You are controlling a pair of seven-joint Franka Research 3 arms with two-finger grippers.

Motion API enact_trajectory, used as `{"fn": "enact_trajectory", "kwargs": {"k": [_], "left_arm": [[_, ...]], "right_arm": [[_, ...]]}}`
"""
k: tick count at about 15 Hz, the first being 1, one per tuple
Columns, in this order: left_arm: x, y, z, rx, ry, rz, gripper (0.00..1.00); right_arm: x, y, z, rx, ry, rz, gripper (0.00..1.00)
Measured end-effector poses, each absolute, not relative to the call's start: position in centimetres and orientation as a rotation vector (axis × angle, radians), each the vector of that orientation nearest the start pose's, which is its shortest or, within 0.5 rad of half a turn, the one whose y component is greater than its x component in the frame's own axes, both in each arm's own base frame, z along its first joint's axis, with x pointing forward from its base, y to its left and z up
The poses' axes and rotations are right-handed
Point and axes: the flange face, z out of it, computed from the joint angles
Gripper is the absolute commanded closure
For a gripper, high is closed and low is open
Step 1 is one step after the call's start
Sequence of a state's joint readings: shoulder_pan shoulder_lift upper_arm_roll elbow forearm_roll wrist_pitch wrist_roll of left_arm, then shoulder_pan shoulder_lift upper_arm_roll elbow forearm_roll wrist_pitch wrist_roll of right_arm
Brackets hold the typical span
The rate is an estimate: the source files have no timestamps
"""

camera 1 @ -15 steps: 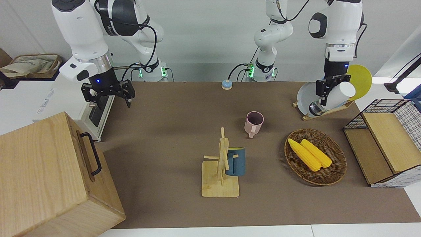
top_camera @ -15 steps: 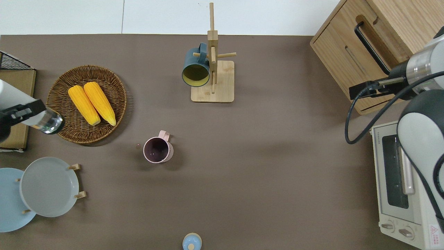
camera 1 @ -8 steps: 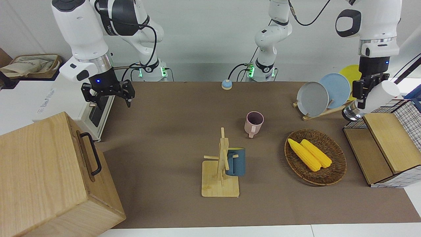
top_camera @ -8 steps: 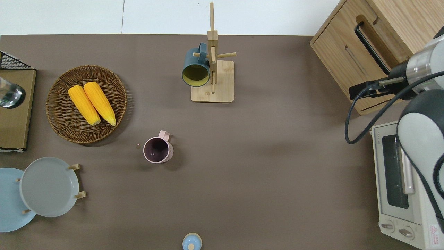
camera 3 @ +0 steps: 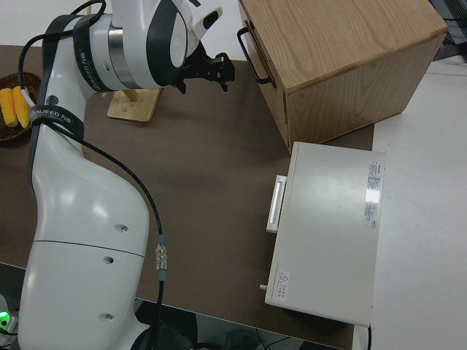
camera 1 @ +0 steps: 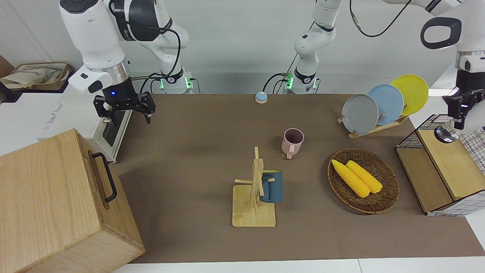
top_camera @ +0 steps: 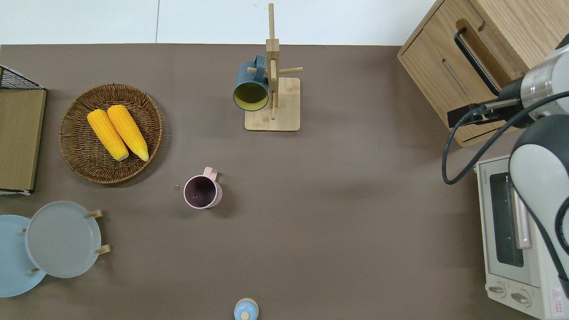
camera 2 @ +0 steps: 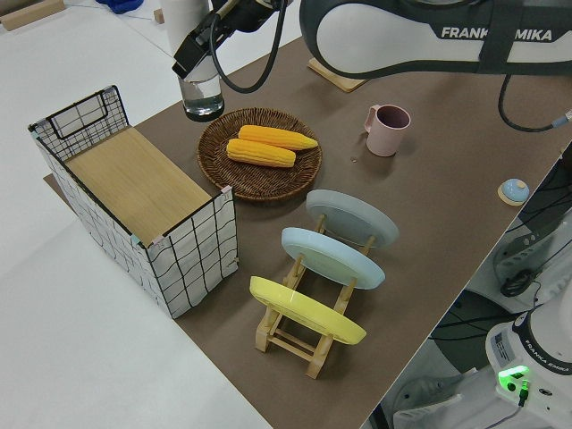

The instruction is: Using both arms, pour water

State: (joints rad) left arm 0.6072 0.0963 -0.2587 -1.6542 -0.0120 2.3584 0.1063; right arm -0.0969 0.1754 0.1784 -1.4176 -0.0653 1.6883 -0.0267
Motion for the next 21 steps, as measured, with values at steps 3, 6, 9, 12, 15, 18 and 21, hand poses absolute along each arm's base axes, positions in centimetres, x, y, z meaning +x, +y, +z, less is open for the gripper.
{"fn": "enact_trajectory", "kwargs": {"k": [3,6,9,12,15,18,21], "left_arm": [[60.3,26.0,60.4,-2.91,-0.315,-0.917,0.91],[60.5,29.6,58.8,-2.934,-0.268,-0.935,0.91],[60.6,32.7,56.8,-2.958,-0.229,-0.997,0.89],[60.7,34.2,55.0,-2.979,-0.172,-1.045,0.89],[61.0,35.2,53.7,-2.951,-0.124,-1.085,0.87],[61.5,35.7,52.1,-2.928,-0.09,-1.11,0.87],[61.8,36.3,50.1,-2.948,-0.068,-1.153,0.85]], "right_arm": [[61.8,3.4,60.7,-3.165,-0.172,-0.157,0.007],[61.8,3.4,60.7,-3.165,-0.172,-0.157,0.007],[61.8,3.4,60.7,-3.165,-0.172,-0.157,0.007],[61.8,3.4,60.7,-3.165,-0.172,-0.157,0.007],[61.8,3.4,60.7,-3.165,-0.172,-0.157,0.007],[61.8,3.4,60.7,-3.165,-0.172,-0.157,0.007],[61.8,3.4,60.7,-3.165,-0.172,-0.157,0.007]]}}
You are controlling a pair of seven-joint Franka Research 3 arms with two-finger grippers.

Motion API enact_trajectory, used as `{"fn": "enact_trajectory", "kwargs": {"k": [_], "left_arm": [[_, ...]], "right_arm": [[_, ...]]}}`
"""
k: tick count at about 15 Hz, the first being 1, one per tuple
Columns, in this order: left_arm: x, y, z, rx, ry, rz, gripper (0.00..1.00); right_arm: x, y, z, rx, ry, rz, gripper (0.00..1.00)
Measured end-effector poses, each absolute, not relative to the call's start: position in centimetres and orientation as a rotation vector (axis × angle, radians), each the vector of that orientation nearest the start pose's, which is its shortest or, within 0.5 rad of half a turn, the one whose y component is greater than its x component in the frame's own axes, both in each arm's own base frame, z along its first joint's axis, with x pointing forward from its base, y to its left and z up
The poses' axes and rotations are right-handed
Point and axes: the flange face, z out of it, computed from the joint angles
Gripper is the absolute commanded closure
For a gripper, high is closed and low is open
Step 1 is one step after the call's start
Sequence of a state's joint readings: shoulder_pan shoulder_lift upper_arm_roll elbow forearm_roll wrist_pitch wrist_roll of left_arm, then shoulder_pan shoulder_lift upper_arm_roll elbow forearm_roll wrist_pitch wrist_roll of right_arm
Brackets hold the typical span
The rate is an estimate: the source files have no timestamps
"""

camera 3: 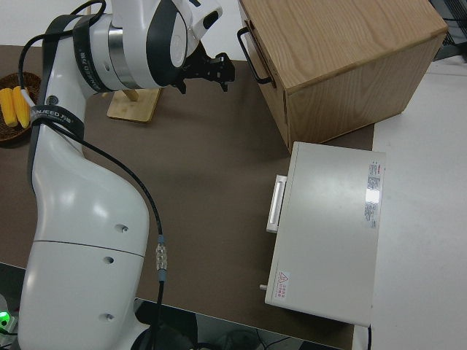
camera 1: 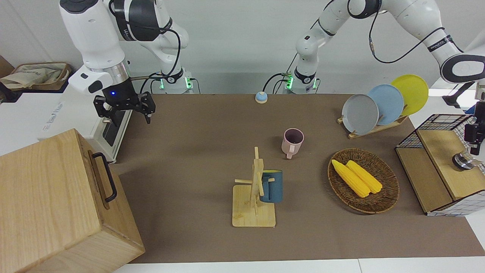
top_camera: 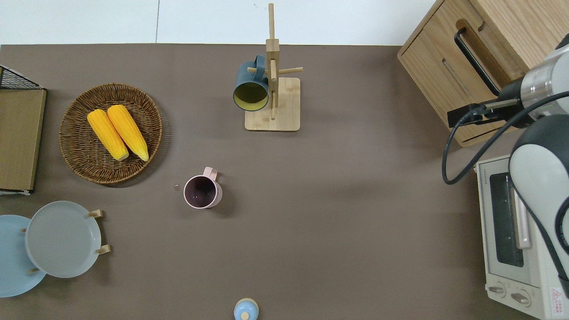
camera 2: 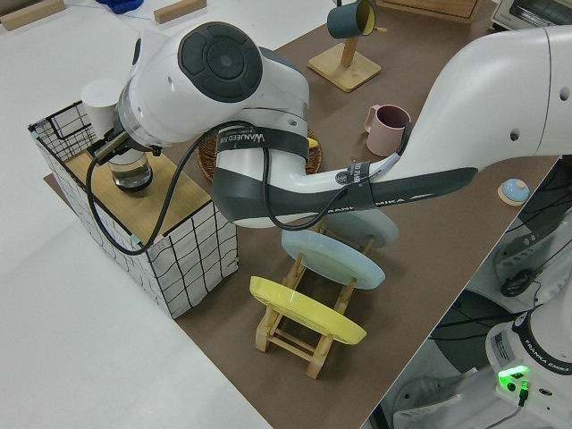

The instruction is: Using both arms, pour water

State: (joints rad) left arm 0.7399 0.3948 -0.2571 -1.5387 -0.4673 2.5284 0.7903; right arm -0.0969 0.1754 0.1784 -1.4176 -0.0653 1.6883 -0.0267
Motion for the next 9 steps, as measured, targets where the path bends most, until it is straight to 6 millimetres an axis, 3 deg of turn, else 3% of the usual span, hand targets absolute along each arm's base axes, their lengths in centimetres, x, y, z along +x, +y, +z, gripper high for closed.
{"fn": "enact_trajectory", "kwargs": {"k": [7,9], "left_arm": [[61.47,37.46,48.69,-2.956,-0.049,-1.177,0.83],[61.47,37.45,48.67,-2.954,-0.039,-1.177,0.61]], "right_arm": [[61.84,3.4,60.72,-3.165,-0.172,-0.157,0.007],[61.84,3.41,60.72,-3.165,-0.172,-0.157,0.009]]}}
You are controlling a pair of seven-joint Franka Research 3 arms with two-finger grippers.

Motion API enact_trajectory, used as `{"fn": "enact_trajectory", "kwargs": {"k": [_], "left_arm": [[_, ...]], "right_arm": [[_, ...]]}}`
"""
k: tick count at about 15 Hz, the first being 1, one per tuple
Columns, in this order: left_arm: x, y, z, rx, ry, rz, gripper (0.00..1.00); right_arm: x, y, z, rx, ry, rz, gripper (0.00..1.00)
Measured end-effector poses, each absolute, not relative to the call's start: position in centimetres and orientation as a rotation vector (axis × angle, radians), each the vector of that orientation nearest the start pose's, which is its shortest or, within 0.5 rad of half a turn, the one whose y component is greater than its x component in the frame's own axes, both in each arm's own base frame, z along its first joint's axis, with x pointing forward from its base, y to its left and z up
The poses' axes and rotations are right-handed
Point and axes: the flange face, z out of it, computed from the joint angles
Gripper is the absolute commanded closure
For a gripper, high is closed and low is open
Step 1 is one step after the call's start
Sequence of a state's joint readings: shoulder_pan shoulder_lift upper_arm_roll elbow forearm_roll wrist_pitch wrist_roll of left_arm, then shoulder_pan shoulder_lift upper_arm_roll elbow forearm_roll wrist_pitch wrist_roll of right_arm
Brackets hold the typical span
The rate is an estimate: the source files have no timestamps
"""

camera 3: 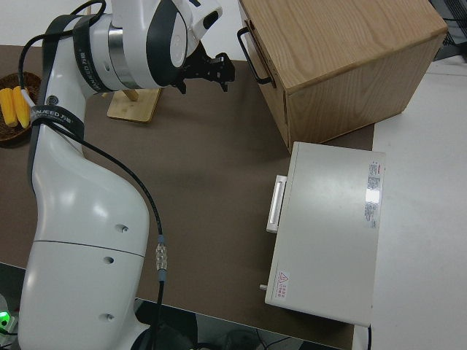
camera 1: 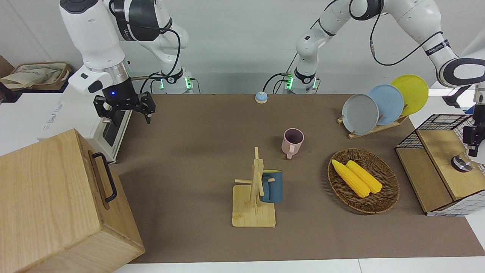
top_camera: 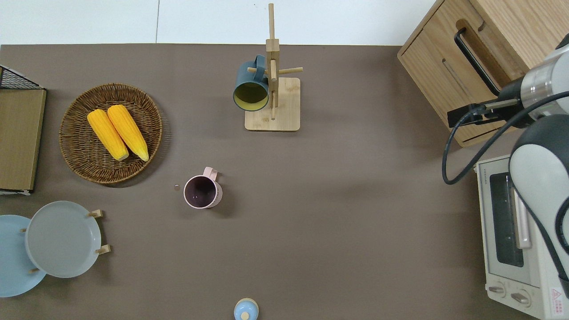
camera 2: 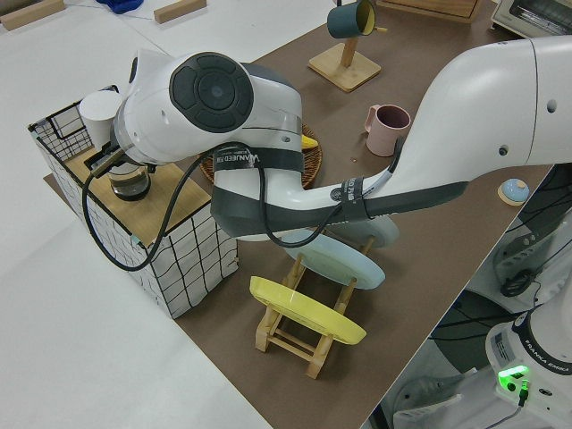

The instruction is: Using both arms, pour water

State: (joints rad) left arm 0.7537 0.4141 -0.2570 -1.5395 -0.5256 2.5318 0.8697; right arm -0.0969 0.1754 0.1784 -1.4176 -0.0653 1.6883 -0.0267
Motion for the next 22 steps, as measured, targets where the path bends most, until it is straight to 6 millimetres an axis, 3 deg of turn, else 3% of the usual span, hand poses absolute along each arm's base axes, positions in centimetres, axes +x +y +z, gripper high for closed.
{"fn": "enact_trajectory", "kwargs": {"k": [1,2,3,12,16,22], "left_arm": [[61.5,37.4,48.7,-2.953,-0.036,-1.177,0.56],[61.5,37.4,48.7,-2.953,-0.034,-1.177,0.35],[61.5,37.4,48.7,-2.953,-0.032,-1.177,0.01],[61.4,37.7,48.9,-2.937,-0.038,-1.189,0.0],[60.7,38.5,49.0,-2.96,-0.124,-1.123,0.0],[60.7,36.8,51.5,-2.986,-0.276,-0.983,0.0]], "right_arm": [[61.8,3.4,60.7,-3.165,-0.172,-0.157,0.009],[61.8,3.4,60.7,-3.165,-0.172,-0.157,0.007],[61.8,3.4,60.8,-3.165,-0.172,-0.158,0.009],[61.6,3.4,61.3,-3.165,-0.172,-0.173,0.007],[61.5,3.4,61.4,-3.165,-0.172,-0.174,0.007],[61.3,3.5,62.1,-3.166,-0.171,-0.193,0.007]]}}
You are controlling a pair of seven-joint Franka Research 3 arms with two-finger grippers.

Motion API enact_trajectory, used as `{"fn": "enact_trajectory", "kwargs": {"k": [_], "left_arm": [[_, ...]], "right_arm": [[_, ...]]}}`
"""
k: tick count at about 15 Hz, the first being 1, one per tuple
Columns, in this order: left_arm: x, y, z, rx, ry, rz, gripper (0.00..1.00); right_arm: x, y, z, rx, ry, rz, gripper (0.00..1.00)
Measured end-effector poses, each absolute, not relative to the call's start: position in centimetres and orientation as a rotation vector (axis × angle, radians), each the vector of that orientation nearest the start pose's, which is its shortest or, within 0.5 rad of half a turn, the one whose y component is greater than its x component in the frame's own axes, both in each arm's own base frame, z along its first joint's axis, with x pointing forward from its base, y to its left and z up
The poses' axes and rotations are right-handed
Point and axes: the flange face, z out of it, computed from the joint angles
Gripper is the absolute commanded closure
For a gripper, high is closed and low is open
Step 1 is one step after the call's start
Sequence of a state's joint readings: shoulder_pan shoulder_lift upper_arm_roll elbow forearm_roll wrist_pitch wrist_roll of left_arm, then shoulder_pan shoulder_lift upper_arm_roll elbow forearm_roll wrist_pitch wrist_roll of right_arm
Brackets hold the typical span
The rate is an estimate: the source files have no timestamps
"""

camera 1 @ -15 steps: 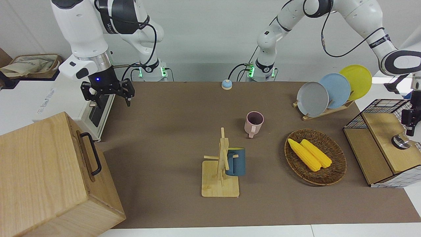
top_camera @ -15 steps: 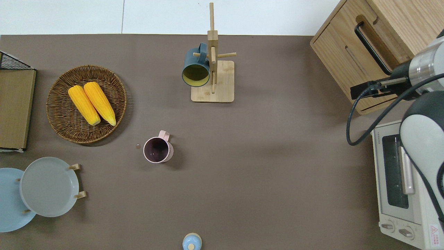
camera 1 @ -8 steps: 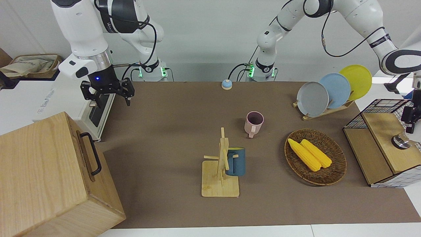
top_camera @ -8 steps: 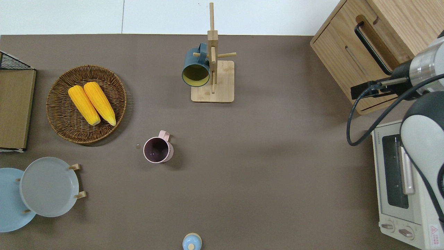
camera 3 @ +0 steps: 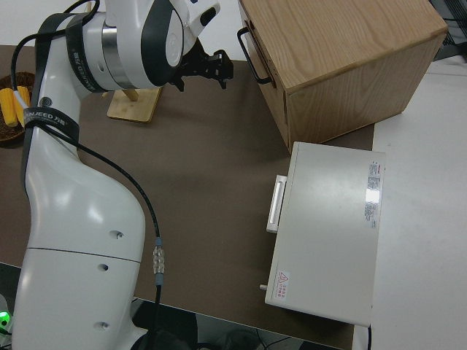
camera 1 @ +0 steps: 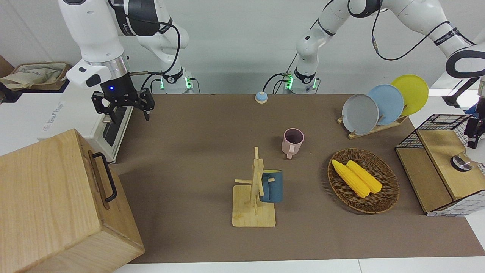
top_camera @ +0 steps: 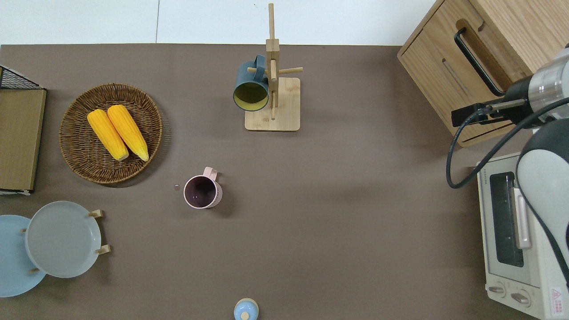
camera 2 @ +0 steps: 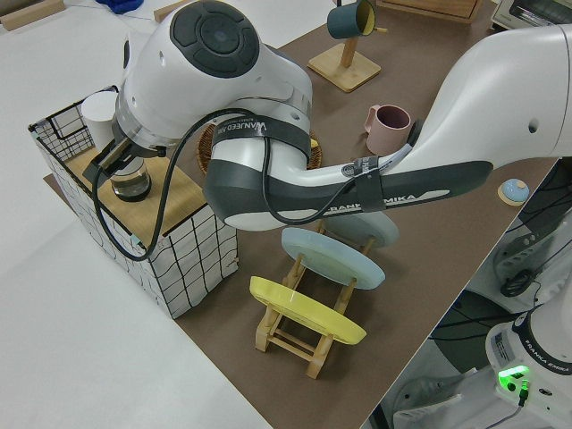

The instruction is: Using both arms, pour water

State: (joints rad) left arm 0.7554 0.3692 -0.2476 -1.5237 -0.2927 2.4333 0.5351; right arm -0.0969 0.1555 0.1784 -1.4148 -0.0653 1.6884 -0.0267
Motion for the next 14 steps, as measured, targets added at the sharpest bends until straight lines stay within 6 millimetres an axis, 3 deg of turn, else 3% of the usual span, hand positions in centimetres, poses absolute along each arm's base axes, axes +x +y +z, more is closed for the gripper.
{"fn": "enact_trajectory", "kwargs": {"k": [4,9,14], "left_arm": [[60.1,35.9,52.7,-3.037,-0.274,-0.909,0.0],[58.0,35.0,55.5,-3.085,-0.249,-0.721,0.0],[56.6,31.9,57.3,-3.111,-0.233,-0.472,0.0]], "right_arm": [[61.0,3.5,62.7,-3.166,-0.171,-0.209,0.009],[60.9,3.5,62.9,-3.166,-0.171,-0.214,0.009],[60.9,3.5,62.9,-3.166,-0.171,-0.215,0.009]]}}
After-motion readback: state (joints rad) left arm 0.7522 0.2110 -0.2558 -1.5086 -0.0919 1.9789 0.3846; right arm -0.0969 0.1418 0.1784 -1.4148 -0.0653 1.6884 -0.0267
